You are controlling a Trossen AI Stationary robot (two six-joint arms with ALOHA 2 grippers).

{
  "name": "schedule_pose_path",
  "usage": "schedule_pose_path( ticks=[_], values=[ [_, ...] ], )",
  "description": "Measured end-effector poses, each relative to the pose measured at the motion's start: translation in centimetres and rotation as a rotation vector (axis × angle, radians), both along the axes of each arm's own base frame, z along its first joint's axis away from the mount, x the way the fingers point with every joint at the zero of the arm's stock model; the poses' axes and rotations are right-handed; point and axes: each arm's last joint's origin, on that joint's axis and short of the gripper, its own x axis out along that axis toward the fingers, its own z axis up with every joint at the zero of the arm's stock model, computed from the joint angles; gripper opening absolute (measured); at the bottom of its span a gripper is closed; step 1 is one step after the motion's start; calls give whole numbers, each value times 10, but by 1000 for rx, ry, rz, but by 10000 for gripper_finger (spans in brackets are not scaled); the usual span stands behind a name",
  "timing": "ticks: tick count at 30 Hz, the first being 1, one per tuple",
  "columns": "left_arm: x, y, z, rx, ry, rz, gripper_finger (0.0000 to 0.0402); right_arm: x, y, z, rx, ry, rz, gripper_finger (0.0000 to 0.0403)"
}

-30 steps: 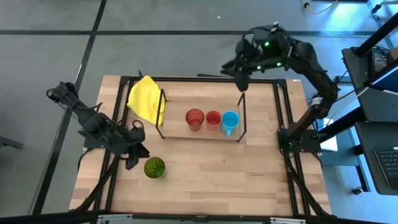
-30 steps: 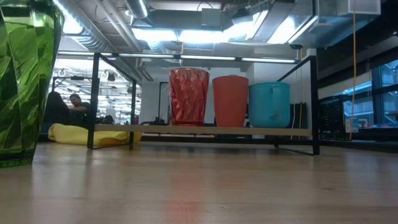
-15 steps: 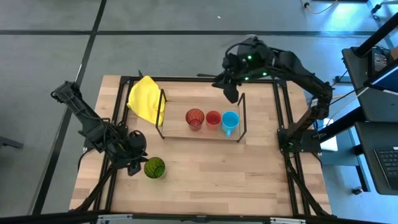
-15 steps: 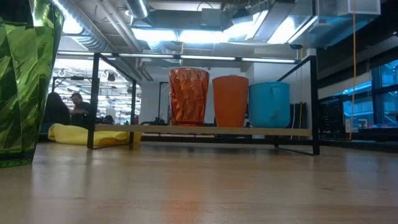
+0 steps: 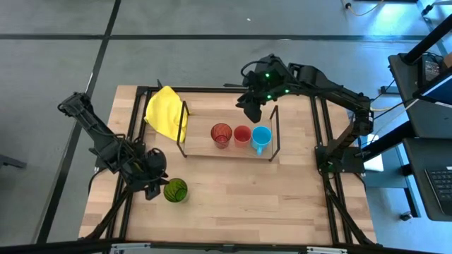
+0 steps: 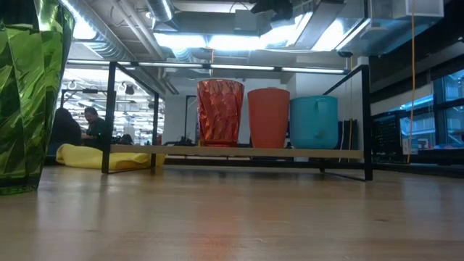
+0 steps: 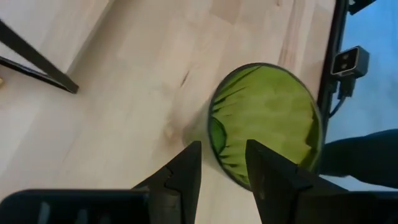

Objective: Stack small to large cups/mugs on shelf
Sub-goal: Put the green cup on the shelf

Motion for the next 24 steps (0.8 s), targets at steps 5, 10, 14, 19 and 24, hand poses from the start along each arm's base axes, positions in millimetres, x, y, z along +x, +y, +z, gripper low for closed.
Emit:
schedule_pose_path(
  ticks=[5, 10, 14, 19, 24],
  values=[
    [7, -9, -5, -33, 25, -25, 120, 1, 0, 1, -10, -20, 4, 120],
    [14, -14, -12, 21, 33, -4, 118, 3, -1, 3, -22, -42, 8, 120],
    [18, -14, -16, 53, 33, 19, 119, 3, 1, 4, -23, -45, 14, 120],
    [23, -16, -25, 65, 93, 18, 117, 5, 6, 3, -23, -45, 29, 120],
    [26, -20, -28, 47, 96, 18, 118, 5, 10, 3, -21, -39, 43, 120]
  ],
)
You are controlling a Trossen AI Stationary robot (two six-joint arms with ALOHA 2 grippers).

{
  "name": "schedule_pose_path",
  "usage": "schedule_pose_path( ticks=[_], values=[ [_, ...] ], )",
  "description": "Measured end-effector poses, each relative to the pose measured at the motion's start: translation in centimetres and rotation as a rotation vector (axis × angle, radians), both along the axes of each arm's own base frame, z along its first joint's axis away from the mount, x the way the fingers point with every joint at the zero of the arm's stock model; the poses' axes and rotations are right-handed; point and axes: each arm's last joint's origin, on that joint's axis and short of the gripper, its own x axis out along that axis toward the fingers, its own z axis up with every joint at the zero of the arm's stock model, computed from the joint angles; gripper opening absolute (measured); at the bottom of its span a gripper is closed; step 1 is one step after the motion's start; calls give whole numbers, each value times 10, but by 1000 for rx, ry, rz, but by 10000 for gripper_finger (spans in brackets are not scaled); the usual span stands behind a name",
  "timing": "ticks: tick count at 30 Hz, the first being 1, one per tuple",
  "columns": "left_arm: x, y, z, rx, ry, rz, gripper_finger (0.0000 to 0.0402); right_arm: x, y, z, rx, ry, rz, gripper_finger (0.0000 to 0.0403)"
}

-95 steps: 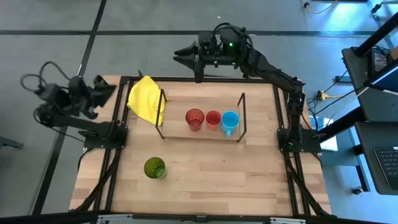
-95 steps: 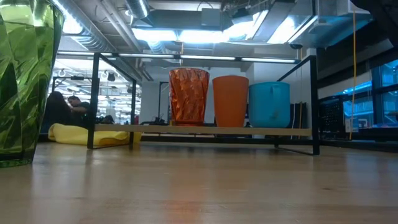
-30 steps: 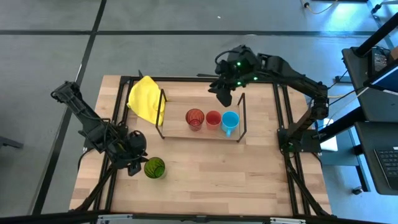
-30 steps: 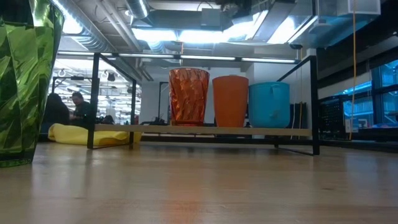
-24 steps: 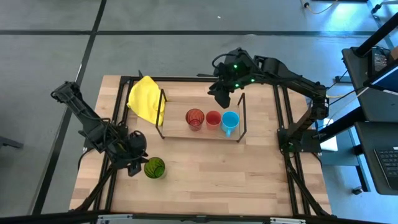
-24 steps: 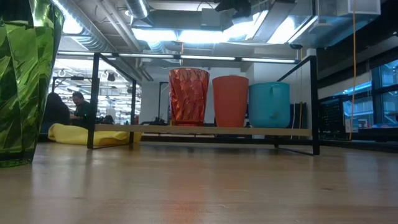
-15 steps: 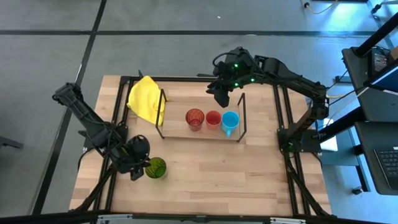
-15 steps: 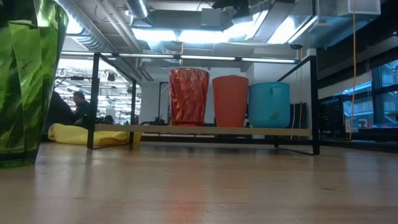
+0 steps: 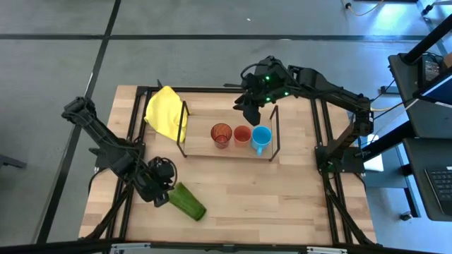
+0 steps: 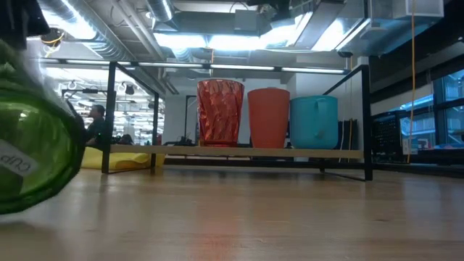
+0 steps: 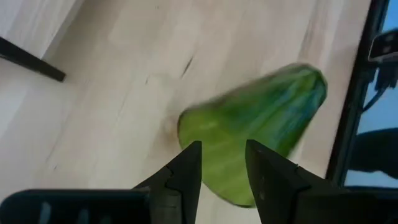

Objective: Stack small to large cups/mugs on shelf
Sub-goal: Put the green cup on the shelf

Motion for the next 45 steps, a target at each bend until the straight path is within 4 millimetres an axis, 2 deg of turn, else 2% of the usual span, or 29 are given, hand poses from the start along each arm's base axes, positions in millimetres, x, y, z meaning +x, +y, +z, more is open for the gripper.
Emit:
schedule_pose_path(
  ticks=[8, 11, 14, 18, 22, 26, 31, 39, 45],
  values=[
    [-1, 0, 0, 1, 1, 13, 119, -4, 11, -7, 26, 88, 33, 120],
    [-4, 2, -3, 28, 12, 33, 118, -2, 20, -17, 41, 180, 31, 120],
    [-11, 6, -14, 8, 5, 132, 119, 6, 31, -32, 40, 283, 23, 120],
    [-21, 5, -17, -167, -118, 213, 116, 11, 39, -39, 9, 325, 20, 120],
    [-38, 8, -18, -328, -193, 251, 113, 13, 41, -39, 3, 316, 23, 120],
    [-59, 13, -37, -445, -165, 303, 115, 13, 41, -39, 3, 316, 23, 120],
    [-65, 9, -56, -673, -275, 292, 113, 14, 41, -38, 5, 301, 19, 120],
    [-71, 16, -83, -655, -232, 304, 115, 15, 41, -37, 20, 293, 2, 120],
    [-72, 17, -89, -650, -214, 304, 116, 15, 41, -37, 25, 292, -4, 120]
  ],
)
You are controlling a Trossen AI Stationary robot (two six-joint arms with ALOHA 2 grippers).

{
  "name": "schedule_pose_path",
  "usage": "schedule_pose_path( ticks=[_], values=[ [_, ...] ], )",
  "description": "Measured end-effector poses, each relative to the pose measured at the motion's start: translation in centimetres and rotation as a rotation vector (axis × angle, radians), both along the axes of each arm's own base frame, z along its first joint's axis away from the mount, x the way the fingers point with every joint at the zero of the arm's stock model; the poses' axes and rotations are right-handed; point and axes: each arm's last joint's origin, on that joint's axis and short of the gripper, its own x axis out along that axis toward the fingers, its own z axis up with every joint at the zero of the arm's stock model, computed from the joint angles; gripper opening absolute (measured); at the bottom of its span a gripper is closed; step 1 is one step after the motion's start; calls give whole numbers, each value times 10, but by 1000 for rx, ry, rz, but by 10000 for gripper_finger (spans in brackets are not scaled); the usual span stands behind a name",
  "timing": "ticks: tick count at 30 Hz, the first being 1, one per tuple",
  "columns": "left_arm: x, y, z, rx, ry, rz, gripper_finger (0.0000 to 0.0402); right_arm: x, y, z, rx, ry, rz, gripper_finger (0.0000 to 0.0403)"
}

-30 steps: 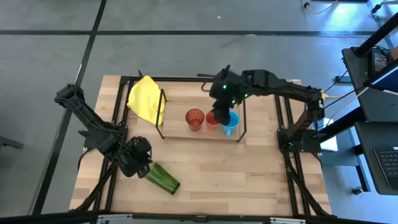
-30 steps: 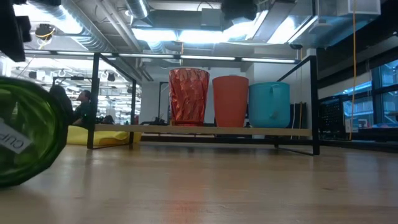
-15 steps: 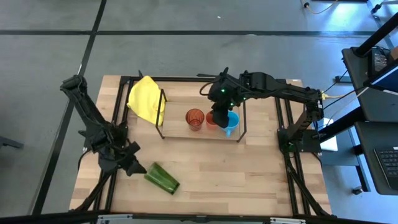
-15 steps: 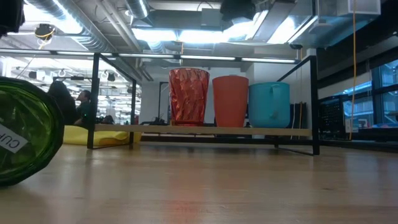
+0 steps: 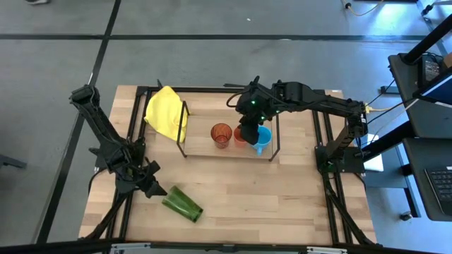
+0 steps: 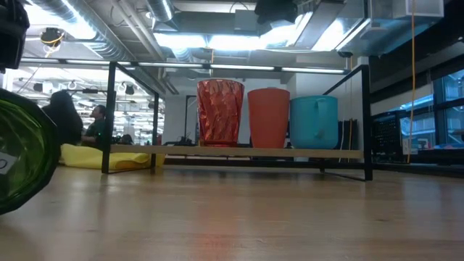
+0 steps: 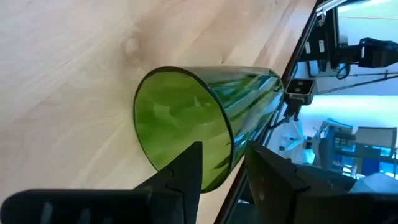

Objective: Stack small to large cups/mugs on shelf
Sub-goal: Put the green cup on the shelf

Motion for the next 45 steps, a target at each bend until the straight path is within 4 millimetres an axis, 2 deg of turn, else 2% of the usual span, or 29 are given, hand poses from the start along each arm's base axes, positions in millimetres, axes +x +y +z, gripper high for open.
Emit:
schedule_pose_path(
  ticks=[12, 23, 35, 41, 45],
  values=[
    [2, -1, -10, -113, -119, 17, 116, 1, 0, 1, -12, -9, -6, 120],
    [0, 0, -17, -112, -87, -3, 116, 1, -1, 1, -5, -9, -26, 120],
    [8, -13, -23, -153, -100, -29, 113, 1, -1, 1, 1, -9, -34, 120],
    [12, -19, -29, -132, -101, -24, 90, 1, -1, 1, 12, -10, -48, 120],
    [15, -18, -27, -106, -154, -3, 47, 1, -1, 1, 12, -10, -48, 120]
  ],
)
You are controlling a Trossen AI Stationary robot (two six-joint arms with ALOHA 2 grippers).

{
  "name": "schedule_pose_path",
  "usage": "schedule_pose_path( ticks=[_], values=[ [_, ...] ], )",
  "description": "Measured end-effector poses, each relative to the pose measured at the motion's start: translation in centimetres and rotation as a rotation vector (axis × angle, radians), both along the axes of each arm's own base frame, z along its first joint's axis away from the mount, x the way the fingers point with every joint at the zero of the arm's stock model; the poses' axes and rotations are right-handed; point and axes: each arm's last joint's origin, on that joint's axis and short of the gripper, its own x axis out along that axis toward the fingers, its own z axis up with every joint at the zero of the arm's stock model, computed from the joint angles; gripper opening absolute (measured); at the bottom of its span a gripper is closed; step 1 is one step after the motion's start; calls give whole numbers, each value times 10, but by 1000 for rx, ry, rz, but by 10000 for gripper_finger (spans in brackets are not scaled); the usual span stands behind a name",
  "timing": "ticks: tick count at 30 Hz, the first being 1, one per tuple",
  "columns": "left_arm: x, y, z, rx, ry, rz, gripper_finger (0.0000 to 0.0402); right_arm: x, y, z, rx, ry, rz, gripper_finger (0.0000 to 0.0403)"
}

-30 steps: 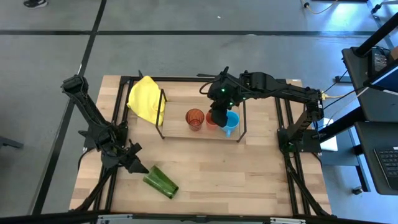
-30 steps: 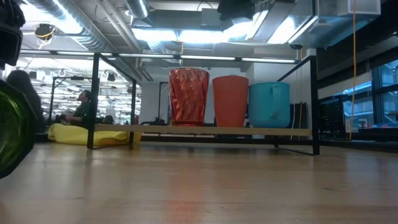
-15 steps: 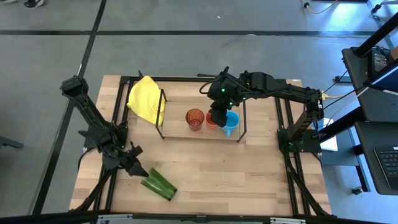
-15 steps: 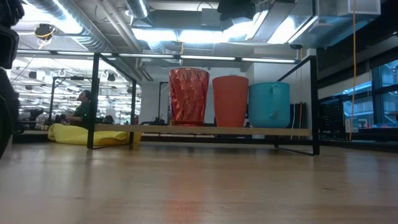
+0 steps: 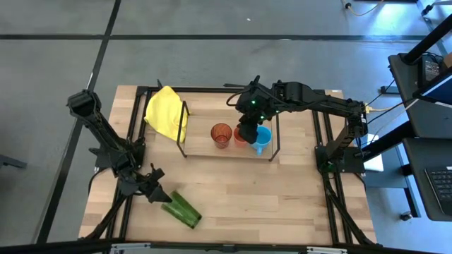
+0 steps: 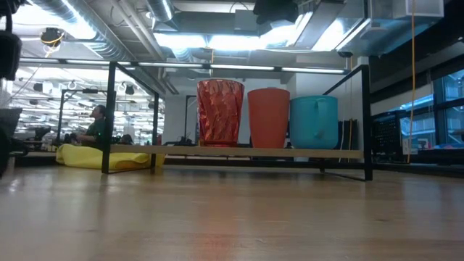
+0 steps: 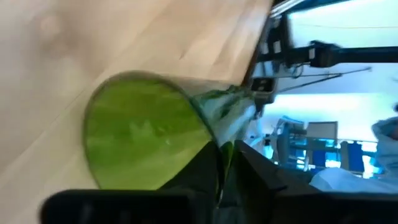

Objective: Stack small to large cups/mugs on shelf
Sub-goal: Put the green cup on the shelf

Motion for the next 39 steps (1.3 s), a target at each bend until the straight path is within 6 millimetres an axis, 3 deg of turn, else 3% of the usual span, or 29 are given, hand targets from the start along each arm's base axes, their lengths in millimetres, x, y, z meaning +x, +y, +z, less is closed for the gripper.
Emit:
schedule_pose_path(
  ticks=[3, 6, 11, 15, 19, 23, 26, 33, 39],
  values=[
    [6, 1, 8, -19, -72, 22, 12, 0, 0, 0, -1, 0, 1, 120],
    [14, 2, 15, 15, -107, 29, 8, 0, 0, 0, -2, 0, 3, 120],
    [28, 3, 49, 72, -176, -34, 4, 0, 0, 0, -14, 0, 20, 120],
    [32, 16, 95, 280, -115, -84, 3, 0, 0, 0, -17, 0, 23, 120],
    [22, 45, 158, 544, 3, -85, 2, 0, 0, 0, -30, 1, 41, 120],
    [12, 70, 221, 720, -24, -43, 2, 0, 0, 0, -35, 1, 46, 120],
    [11, 83, 251, 833, -36, -40, 2, 0, -1, 0, -50, 3, 35, 120],
    [33, 97, 293, 1103, 33, -177, 1, 0, -1, 0, -67, 6, 22, 120],
    [58, 112, 304, 1241, 232, -350, 1, 0, -2, 0, -89, 9, -8, 120]
  ],
)
